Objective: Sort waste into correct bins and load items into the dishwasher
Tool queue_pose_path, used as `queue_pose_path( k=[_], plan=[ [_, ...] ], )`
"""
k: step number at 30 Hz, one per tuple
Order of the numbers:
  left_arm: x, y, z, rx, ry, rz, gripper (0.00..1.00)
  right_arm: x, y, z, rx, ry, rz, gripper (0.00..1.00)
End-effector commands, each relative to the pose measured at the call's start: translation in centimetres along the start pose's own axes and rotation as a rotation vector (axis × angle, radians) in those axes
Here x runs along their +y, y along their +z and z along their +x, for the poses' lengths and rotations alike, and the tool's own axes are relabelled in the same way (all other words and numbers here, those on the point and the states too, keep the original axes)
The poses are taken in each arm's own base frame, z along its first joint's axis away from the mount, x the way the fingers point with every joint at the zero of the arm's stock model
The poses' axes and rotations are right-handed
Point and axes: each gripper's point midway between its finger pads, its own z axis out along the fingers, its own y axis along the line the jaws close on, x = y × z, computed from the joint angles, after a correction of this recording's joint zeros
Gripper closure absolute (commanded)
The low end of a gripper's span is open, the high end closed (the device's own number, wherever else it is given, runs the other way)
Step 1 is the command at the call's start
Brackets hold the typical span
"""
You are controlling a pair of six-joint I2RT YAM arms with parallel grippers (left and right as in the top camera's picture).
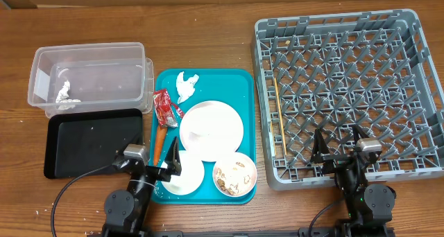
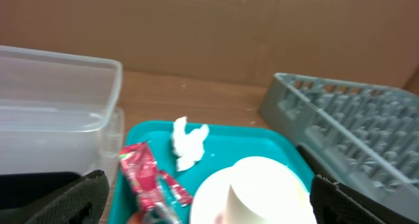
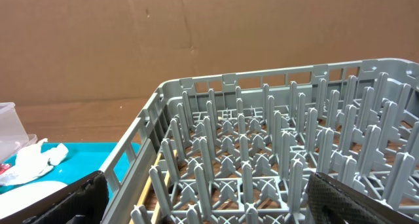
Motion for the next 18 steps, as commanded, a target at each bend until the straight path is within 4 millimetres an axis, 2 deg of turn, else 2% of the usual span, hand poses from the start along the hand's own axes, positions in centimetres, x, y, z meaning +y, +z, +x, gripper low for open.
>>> queue_pose_path(
  k=[1, 3, 6, 8, 13, 18],
  plan=[
    [-0.9, 0.0, 0.0, 0.002, -0.118, 0.055, 0.00, 0.2, 0.0, -0.1, -0.010, 0.000, -0.010, 0.00],
    [-1.1, 0.0, -0.5, -0.016, -0.143, 0.061, 0.00, 0.8, -0.1, -0.4, -0.021, 0.049, -0.045, 0.00],
    [-1.8, -0.1, -2.0, -0.068, -0.136, 0.100, 0.00, 3.1, -0.4, -2.4, -0.084, 0.109, -0.178, 0.00],
    [-2.3, -0.5, -3.8, -0.121, -0.127, 0.117, 0.00, 4.6, -1.1, -4.1, -0.128, 0.094, -0.265, 0.00],
    [-1.7, -2.0, -9.1, -0.218, -0.123, 0.028, 0.00, 5.5, -2.9, -9.4, -0.206, 0.074, -0.276, 0.00],
    [-3.0, -3.1, -13.9, -0.153, -0.070, -0.002, 0.00, 6.1, -3.9, -13.6, -0.142, 0.090, -0.264, 0.00]
  ],
)
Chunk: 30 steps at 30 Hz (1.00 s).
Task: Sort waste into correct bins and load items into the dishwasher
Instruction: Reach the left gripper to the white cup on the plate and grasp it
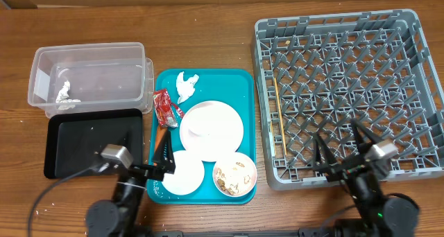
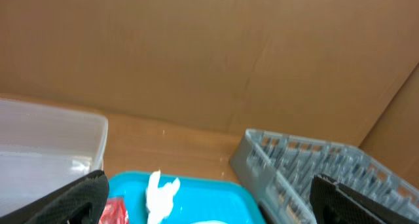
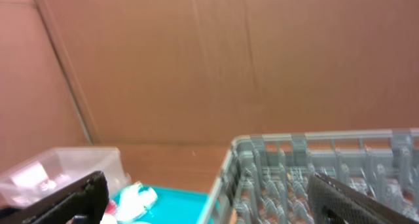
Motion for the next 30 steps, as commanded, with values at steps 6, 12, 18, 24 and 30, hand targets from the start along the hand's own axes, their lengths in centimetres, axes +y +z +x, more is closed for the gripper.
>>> queue_pose_path(
  k=[6, 12, 18, 24, 30],
  plan=[
    [-2.8, 1.8, -7.0, 0.255, 0.044, -0.070, 0.00, 1.4, 2.1, -5.2, 0.266, 0.114, 0.020, 0.00],
    [-4.1, 5.7, -6.2, 0.609, 0.014, -0.075, 0.00, 0.8, 5.3, -5.5, 0.575, 0.220, 0.068, 0.00],
    [-3.7, 9.1, -3.6, 0.814, -0.049, -0.105, 0.00, -0.7, 8.3, -4.0, 0.757, 0.261, 0.099, 0.00],
    [-3.5, 9.9, 2.2, 1.047, -0.140, -0.091, 0.19, -0.7, 9.4, -0.3, 0.900, 0.358, 0.057, 0.00],
    [-2.0, 7.9, 9.5, 1.341, -0.035, -0.229, 0.29, -1.3, 9.6, 1.6, 0.973, 0.393, 0.077, 0.00]
  ],
)
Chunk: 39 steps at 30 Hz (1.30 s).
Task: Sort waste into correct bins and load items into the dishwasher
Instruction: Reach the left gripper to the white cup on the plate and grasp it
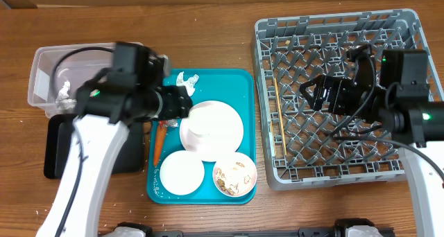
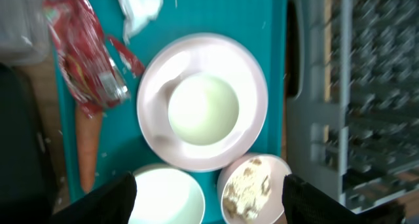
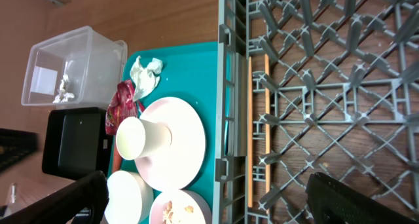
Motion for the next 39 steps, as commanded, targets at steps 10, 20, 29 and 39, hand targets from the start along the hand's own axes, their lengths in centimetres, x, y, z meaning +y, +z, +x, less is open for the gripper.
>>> queue_pose_path(
  k=[10, 20, 29, 39],
  plan=[
    [2.2, 10.2, 2.4, 0.196, 0.118, -0.339, 0.45, 0.3, -0.1, 0.0, 0.016, -0.002, -0.016, 0.00],
    [1.6, 11.8, 0.3, 0.134, 0.099, -0.282, 0.48, 0.3, -0.1, 0.2, 0.025, 0.003, -0.014, 0.00],
    [2.0, 12.4, 0.6, 0.152, 0.121, -0.292, 0.47, 0.3, -0.1, 0.1, 0.022, 0.001, -0.015, 0.00],
    [2.3, 16.1, 2.0, 0.242, 0.082, -0.258, 0.96, 0.3, -0.1, 0.2, 0.024, 0.003, -0.015, 0.00]
  ],
)
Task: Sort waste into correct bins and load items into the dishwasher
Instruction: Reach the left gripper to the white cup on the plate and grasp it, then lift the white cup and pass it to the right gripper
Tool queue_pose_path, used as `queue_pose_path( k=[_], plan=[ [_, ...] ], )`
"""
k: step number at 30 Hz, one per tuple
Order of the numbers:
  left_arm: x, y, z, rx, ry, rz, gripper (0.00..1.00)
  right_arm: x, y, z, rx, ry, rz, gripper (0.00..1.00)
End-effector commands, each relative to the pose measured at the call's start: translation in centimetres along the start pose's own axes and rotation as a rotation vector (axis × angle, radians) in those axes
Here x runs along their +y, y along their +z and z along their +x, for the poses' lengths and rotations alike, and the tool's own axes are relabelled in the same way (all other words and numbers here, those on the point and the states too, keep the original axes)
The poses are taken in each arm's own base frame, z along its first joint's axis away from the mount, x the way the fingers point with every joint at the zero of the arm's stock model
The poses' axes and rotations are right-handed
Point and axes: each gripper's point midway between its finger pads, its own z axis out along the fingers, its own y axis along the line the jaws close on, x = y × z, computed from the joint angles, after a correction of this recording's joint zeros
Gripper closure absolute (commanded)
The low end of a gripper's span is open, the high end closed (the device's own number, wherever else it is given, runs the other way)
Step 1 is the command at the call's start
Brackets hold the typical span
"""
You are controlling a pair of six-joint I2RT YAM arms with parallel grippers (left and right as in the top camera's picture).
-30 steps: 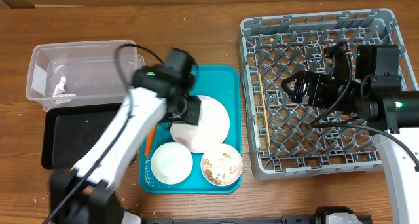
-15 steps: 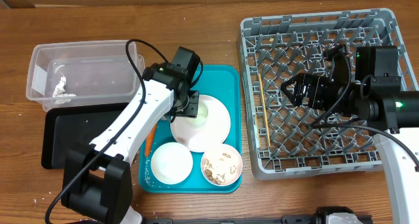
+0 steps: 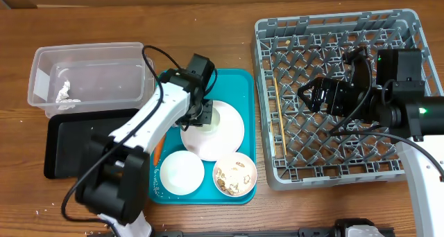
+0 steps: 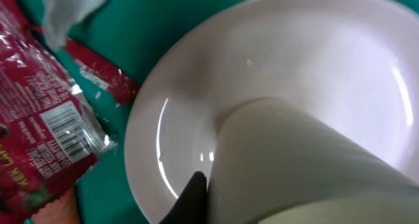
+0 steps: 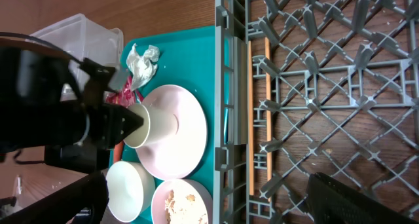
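A pale paper cup (image 3: 209, 116) stands on the large white plate (image 3: 227, 134) on the teal tray (image 3: 239, 81). My left gripper (image 3: 202, 114) is down at it. In the left wrist view the cup (image 4: 294, 165) fills the frame and a black finger (image 4: 195, 192) presses its wall near the rim; the other finger is hidden. The gripper (image 4: 209, 188) looks shut on the cup wall. My right gripper (image 3: 312, 97) hangs open over the grey dish rack (image 3: 347, 57), nothing between its fingers (image 5: 353, 198).
A bowl with food scraps (image 3: 234, 174) and an empty bowl (image 3: 182, 172) sit at the tray's front. A red wrapper (image 4: 39, 119) and a crumpled tissue (image 5: 141, 61) lie at its left and back. A clear bin (image 3: 87, 74) and a black tray (image 3: 76, 140) stand left. A chopstick (image 3: 279, 116) lies in the rack.
My left gripper was open high above the plate and cup. It is now low on the tray with a finger against the cup. The right arm has barely moved.
Both arms were folded low at the table's front edge, grippers open. Then both had risen, the left over the tray, the right over the rack. Now the left gripper is down on the cup while the right stays over the rack.
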Motion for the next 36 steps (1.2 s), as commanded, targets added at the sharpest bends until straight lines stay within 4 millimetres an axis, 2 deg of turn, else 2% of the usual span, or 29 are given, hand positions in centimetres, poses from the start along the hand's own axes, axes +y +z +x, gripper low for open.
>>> queue_pose_path(
  k=[1, 5, 11, 13, 16, 19, 23, 27, 31, 36],
  plan=[
    [-1.0, -0.2, 0.2, 0.024, -0.021, 0.066, 0.96, 0.6, -0.6, -0.7, -0.026, -0.020, -0.016, 0.00],
    [-2.6, -4.4, -1.1, -0.026, -0.018, 0.153, 0.96, 0.6, -0.6, -0.8, -0.031, -0.023, -0.018, 0.00],
    [-6.9, -13.7, -2.8, -0.179, 0.081, 0.426, 0.96, 1.2, -0.6, -1.0, -0.037, -0.030, -0.047, 0.00],
    [-8.5, -16.5, -2.9, -0.221, 0.119, 0.535, 0.96, 2.6, -0.7, -1.0, -0.030, -0.039, -0.129, 0.00],
    [-10.7, -19.5, -2.3, -0.234, 0.173, 0.694, 0.96, 5.3, -1.1, -0.8, -0.018, -0.072, -0.271, 0.00],
    [-12.6, -21.4, -1.5, -0.219, 0.226, 0.844, 0.96, 8.5, -1.4, -0.5, -0.008, -0.139, -0.404, 0.00],
    [-14.1, -23.3, -0.3, -0.194, 0.295, 0.988, 0.96, 11.9, -1.1, 0.3, -0.007, -0.273, -0.489, 0.01],
    [-14.4, -23.7, -0.1, -0.187, 0.310, 1.020, 0.96, 15.5, -1.2, 2.7, 0.017, -0.489, -0.604, 0.07],
    [-14.9, -25.2, 0.6, -0.202, 0.392, 1.116, 0.96, 17.0, -1.0, 4.5, 0.043, -0.586, -0.637, 0.15],
    [-13.4, -28.0, 0.6, -0.273, 0.488, 1.288, 0.96, 16.6, -0.7, 4.2, 0.033, -0.585, -0.604, 0.12]
  ],
)
